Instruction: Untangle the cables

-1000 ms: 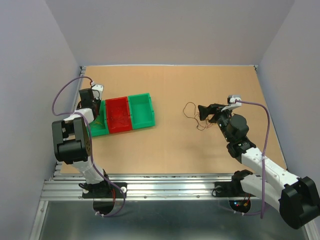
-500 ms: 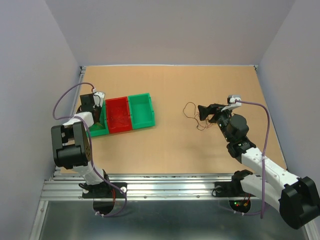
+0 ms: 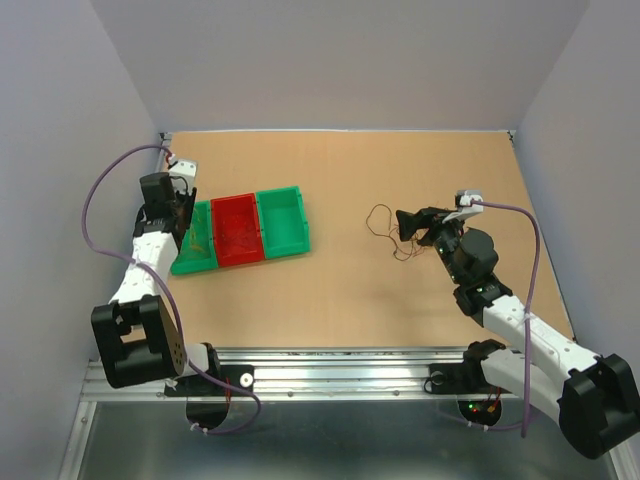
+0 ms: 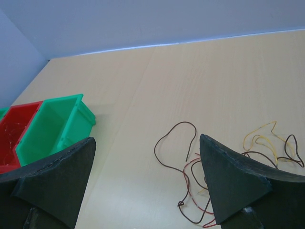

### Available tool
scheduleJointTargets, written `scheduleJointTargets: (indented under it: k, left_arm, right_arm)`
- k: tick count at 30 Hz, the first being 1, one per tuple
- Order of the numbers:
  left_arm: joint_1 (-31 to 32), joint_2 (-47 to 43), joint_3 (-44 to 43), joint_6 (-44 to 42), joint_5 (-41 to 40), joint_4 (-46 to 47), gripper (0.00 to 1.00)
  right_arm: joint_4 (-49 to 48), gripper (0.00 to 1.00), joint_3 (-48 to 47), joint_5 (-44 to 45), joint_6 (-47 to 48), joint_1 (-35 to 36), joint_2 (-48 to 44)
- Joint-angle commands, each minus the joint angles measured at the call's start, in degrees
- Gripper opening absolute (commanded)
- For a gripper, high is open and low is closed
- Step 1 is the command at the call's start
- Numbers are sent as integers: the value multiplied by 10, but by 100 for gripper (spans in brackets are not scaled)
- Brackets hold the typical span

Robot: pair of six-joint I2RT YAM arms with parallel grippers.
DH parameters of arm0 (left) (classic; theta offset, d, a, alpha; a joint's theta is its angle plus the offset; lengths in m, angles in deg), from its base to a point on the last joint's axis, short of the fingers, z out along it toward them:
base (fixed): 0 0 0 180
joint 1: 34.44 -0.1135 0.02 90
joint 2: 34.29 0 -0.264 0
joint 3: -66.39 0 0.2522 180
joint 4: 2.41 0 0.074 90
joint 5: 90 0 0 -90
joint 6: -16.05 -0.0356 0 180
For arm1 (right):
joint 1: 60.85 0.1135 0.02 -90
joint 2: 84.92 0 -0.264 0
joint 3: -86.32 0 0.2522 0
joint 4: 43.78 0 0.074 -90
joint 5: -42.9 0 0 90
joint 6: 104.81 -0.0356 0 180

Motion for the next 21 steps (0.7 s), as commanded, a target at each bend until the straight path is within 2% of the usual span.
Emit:
scheduleJointTargets:
  k: [1, 3, 7, 15, 21]
  left_arm:
    - [-2, 11, -43, 8, 28, -26, 54]
    - [-2, 29, -57, 14, 29, -16, 57]
    - [4, 72, -90, 28, 81, 2, 59]
    - [23, 164, -111, 36, 72, 43, 59]
    - [22, 180, -69, 32, 36, 75, 50]
  right_arm:
    - [-15, 95, 17, -3, 4, -2, -16]
    - [-15, 95, 17, -3, 5, -1, -18]
    - [-15, 95, 17, -5, 5, -2, -18]
    - [-13, 95, 18, 1, 8, -2, -20]
    - [-11, 95, 17, 1, 8, -2, -19]
